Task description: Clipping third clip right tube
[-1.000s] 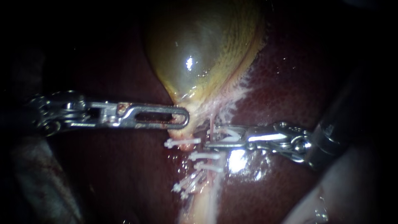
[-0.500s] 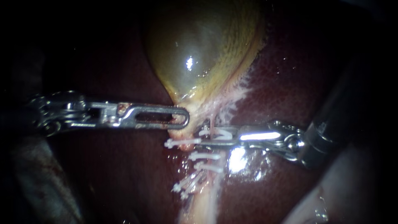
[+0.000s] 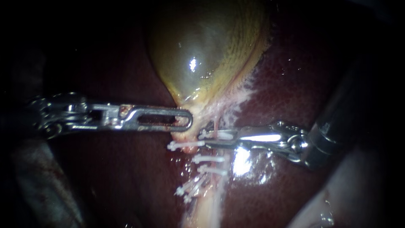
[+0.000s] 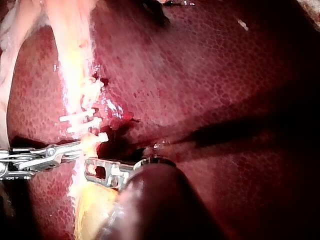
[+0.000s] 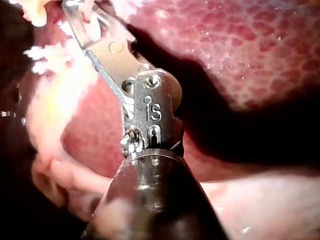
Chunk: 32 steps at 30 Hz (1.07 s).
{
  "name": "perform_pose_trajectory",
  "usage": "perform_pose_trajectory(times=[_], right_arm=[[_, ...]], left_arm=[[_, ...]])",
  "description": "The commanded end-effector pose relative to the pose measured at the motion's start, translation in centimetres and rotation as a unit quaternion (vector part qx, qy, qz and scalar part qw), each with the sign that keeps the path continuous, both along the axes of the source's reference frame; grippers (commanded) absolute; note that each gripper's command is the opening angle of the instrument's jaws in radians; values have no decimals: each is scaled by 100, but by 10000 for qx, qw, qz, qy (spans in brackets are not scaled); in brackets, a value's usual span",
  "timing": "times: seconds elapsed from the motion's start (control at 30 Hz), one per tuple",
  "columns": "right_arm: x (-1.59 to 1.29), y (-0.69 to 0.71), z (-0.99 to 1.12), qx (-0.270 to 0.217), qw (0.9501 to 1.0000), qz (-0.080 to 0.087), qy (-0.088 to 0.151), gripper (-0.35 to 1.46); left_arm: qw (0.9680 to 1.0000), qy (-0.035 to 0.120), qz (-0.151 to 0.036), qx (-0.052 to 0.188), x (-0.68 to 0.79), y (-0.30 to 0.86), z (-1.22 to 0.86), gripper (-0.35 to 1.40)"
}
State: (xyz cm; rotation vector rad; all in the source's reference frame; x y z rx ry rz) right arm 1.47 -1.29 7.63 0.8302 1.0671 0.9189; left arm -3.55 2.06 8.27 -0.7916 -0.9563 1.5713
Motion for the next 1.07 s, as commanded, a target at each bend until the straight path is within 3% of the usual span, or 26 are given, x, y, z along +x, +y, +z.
perform_pose_trajectory(times=[0.03, 1.07], right_arm=[[0, 1, 0, 24, 10000, 10, 0, -35], [0, 1, 1, 24, 10000, 9, 1, -35]], left_arm=[[10000, -3, 3, -1, 0, 0, 0, -35], [10000, -3, 3, 0, 0, 0, 0, -35]])
